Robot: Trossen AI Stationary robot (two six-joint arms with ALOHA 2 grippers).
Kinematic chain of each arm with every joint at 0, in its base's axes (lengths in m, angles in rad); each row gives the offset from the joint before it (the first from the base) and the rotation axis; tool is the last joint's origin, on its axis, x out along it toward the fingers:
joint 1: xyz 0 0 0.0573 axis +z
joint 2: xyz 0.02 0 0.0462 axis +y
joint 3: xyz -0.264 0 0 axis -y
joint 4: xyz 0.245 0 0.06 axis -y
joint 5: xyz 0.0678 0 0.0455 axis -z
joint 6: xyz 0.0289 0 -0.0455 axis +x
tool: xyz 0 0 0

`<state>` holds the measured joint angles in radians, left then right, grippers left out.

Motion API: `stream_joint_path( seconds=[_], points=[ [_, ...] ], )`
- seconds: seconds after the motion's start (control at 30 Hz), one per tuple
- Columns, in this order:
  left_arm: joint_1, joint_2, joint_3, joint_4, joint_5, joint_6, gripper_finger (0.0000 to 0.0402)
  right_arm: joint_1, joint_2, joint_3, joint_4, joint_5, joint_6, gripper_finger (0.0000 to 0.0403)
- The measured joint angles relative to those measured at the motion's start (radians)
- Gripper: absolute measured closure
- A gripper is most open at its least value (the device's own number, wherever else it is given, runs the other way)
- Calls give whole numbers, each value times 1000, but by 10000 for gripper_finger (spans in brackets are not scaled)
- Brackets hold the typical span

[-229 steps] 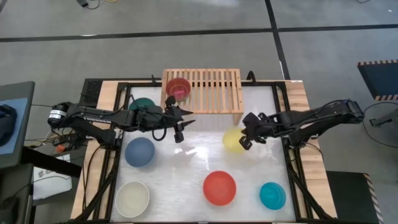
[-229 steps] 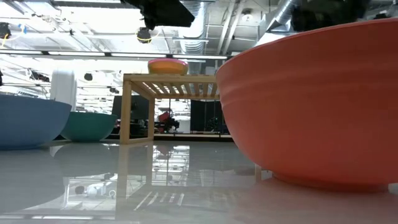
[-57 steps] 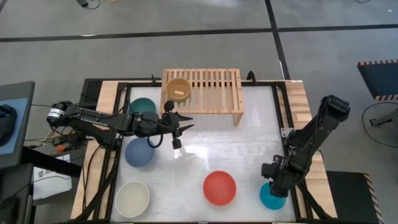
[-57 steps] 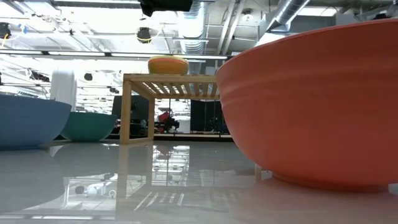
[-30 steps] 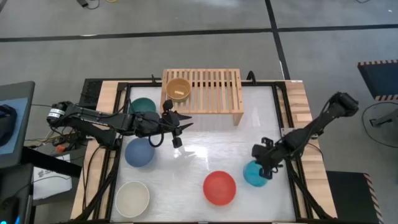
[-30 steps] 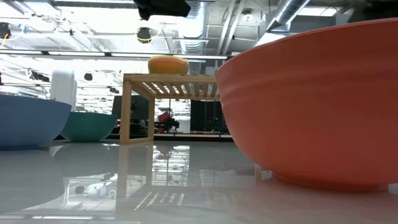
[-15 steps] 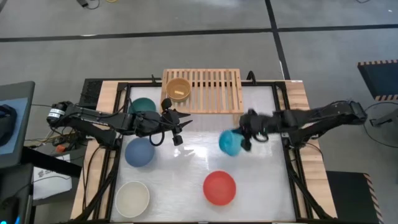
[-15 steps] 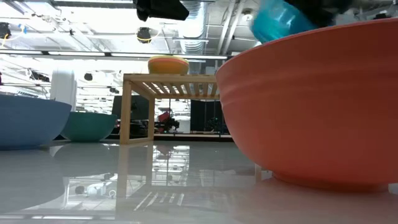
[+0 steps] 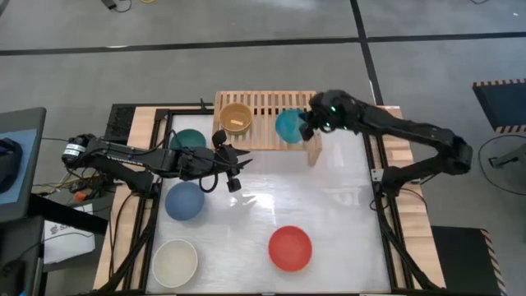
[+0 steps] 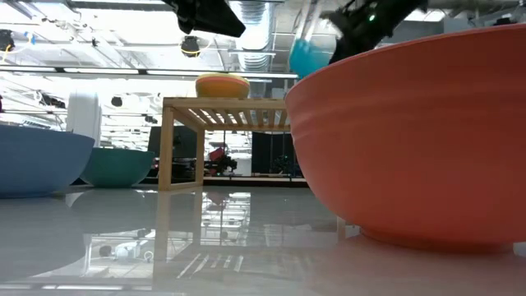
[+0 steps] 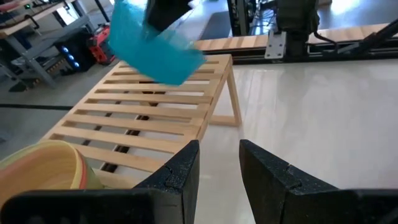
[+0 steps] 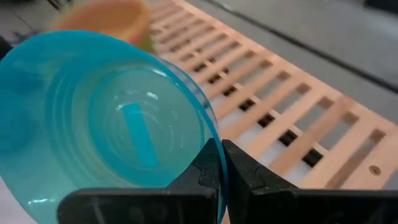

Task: Place and stack bowls onto a shelf
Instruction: Put the transparent blue bowl on the shelf, then stack the transparent blue bowl on top of the transparent yellow bowl

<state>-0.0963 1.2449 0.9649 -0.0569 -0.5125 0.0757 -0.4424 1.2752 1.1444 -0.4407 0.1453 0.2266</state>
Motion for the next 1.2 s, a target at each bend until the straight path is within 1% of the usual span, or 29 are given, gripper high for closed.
stream_joint_path(
  seconds=[0.07,0.2,0.37,0.5,0.63,0.77,0.87,1.03,1.2],
  points=[
    [0,0,0,-4,0,-8,301,-46,53,42,-39,-23,0,374],
    [0,0,0,-27,0,-16,301,-120,151,140,-184,-74,0,367],
    [1,0,0,-33,0,-16,301,-166,228,224,-281,-133,-23,348],
    [6,0,0,-39,0,-29,301,-174,250,247,-277,-149,-42,317],
    [9,0,0,-59,-4,-43,301,-174,248,247,-272,-130,-45,269],
    [9,0,0,-91,-31,-69,301,-169,210,246,-272,-72,-57,226],
    [9,0,0,-122,-51,-84,301,-155,156,238,-267,-32,-79,207],
    [7,0,0,-125,-50,-105,301,-110,25,162,-258,-26,-85,196],
    [6,0,-2,-117,-49,-137,301,-27,-131,0,-209,-23,-41,197]
  ],
)
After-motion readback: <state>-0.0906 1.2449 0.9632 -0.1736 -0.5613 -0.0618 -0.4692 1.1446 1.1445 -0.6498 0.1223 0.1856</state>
